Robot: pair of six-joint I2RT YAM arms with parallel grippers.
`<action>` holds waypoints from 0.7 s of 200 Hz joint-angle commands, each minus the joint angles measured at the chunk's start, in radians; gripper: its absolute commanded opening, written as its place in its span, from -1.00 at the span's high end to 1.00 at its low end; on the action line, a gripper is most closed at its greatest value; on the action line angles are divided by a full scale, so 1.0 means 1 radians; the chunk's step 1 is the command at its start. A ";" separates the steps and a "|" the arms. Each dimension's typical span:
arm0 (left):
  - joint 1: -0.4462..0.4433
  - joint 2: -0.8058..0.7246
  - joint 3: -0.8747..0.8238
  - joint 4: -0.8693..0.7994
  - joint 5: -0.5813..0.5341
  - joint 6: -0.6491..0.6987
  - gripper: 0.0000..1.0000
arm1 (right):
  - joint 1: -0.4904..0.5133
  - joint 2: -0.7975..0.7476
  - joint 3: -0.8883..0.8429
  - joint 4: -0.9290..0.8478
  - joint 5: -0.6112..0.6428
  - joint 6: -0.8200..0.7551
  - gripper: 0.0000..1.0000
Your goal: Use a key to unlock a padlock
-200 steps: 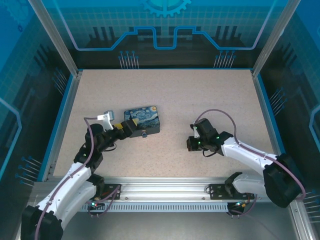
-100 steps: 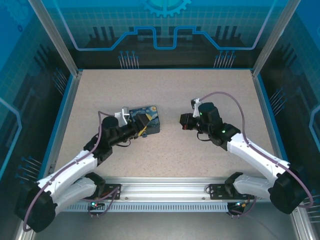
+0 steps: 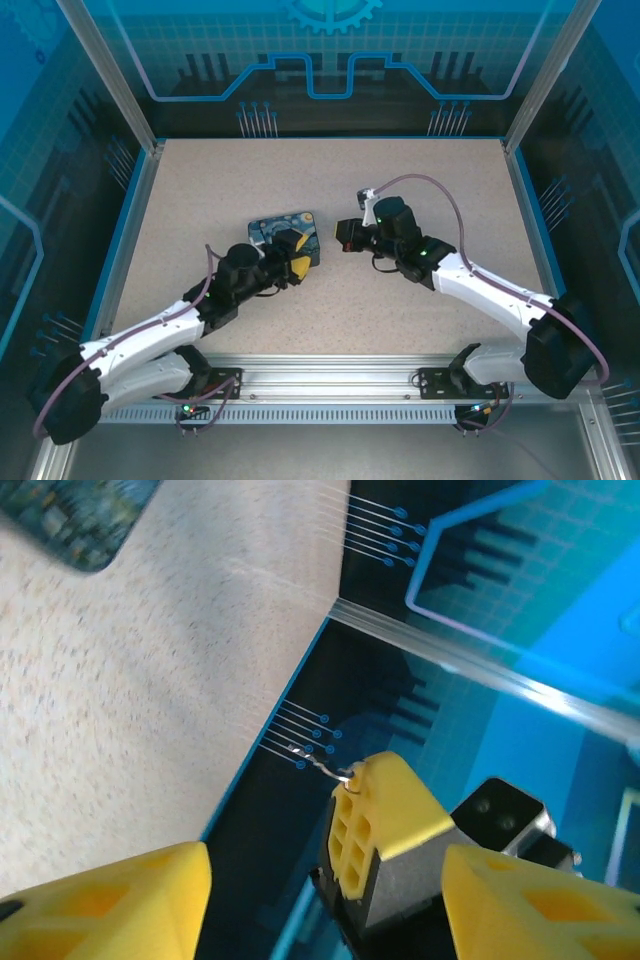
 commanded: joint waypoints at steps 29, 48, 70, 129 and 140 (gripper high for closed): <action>-0.059 0.075 0.023 0.051 -0.109 -0.262 -0.04 | 0.058 0.036 0.037 0.075 -0.012 0.026 1.00; -0.069 0.086 0.025 0.060 -0.141 -0.286 0.01 | 0.068 0.034 0.031 0.074 -0.007 0.028 1.00; -0.075 0.083 0.024 0.059 -0.173 -0.301 0.01 | 0.076 0.024 0.015 0.077 0.000 0.038 1.00; -0.084 0.092 0.024 0.061 -0.188 -0.347 0.04 | 0.097 0.011 -0.007 0.094 -0.004 0.069 1.00; -0.084 0.096 0.024 0.065 -0.188 -0.355 0.04 | 0.103 0.011 -0.007 0.096 -0.003 0.072 1.00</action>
